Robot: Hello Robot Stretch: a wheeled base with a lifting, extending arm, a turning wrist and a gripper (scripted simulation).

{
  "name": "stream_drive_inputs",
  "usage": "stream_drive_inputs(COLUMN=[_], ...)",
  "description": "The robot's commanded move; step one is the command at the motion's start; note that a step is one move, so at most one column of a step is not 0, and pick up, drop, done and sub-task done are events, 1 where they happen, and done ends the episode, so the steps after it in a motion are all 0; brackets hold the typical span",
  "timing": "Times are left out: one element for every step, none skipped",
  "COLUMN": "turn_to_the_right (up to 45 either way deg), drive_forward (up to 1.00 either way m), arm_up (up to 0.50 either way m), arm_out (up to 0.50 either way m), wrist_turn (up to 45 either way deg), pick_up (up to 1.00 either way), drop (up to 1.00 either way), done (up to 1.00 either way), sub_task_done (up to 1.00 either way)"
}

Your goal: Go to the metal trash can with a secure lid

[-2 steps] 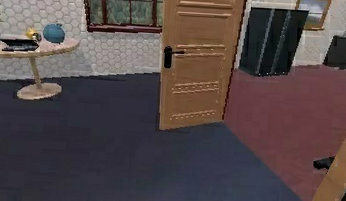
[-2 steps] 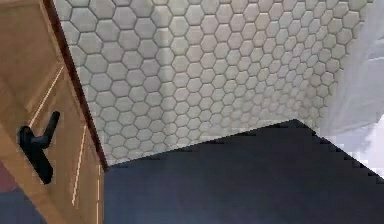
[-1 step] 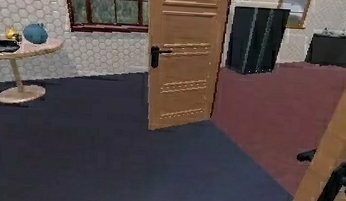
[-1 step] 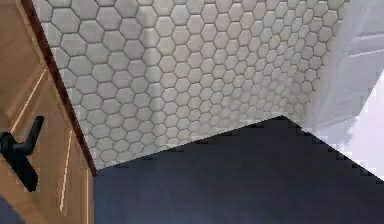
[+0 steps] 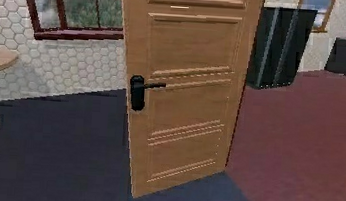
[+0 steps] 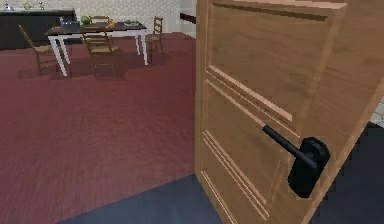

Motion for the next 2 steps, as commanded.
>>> stream_drive_inputs(turn_to_the_right=[-3.0,0.0], drive_forward=[0.00,0.20], arm_up=[0.00,0.00], arm_out=[0.00,0.00], wrist_turn=[0.0,0.0], pick_up=[0.00,0.00], drop=[0.00,0.00], done=[0.00,0.00], sub_task_done=[0.00,0.00])
